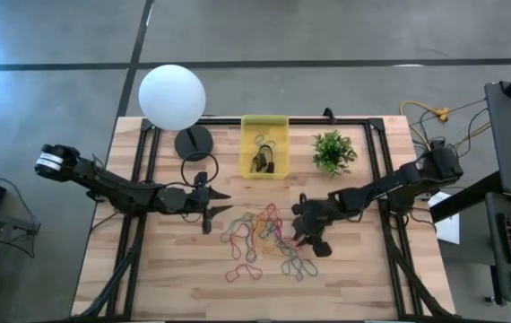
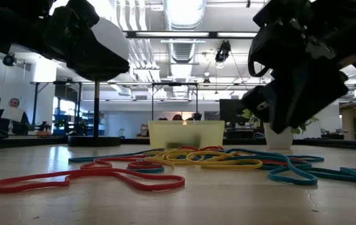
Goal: Pick and place rubber bands into bin
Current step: Put the blue rubber band into the yellow bin
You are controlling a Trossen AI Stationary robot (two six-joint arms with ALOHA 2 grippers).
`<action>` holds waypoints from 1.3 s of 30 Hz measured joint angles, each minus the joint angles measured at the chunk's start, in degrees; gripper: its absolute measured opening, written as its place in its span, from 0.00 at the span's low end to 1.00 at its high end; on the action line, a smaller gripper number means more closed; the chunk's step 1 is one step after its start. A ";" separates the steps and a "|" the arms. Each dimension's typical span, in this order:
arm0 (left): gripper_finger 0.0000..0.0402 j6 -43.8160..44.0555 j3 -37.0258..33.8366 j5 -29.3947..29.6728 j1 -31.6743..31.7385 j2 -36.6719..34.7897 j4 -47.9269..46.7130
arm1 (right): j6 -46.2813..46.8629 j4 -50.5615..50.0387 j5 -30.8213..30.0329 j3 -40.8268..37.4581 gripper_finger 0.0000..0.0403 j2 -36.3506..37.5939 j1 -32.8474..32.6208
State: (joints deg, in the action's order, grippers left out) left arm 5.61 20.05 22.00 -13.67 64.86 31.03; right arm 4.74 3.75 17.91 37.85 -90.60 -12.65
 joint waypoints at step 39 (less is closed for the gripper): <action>0.29 0.05 -0.28 0.00 0.00 0.00 0.02 | 14.64 -4.83 -3.16 5.92 0.38 -7.59 -2.18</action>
State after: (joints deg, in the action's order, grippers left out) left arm 5.66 19.77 22.00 -13.67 64.86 31.05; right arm 19.38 -1.09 14.75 43.78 -98.19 -14.83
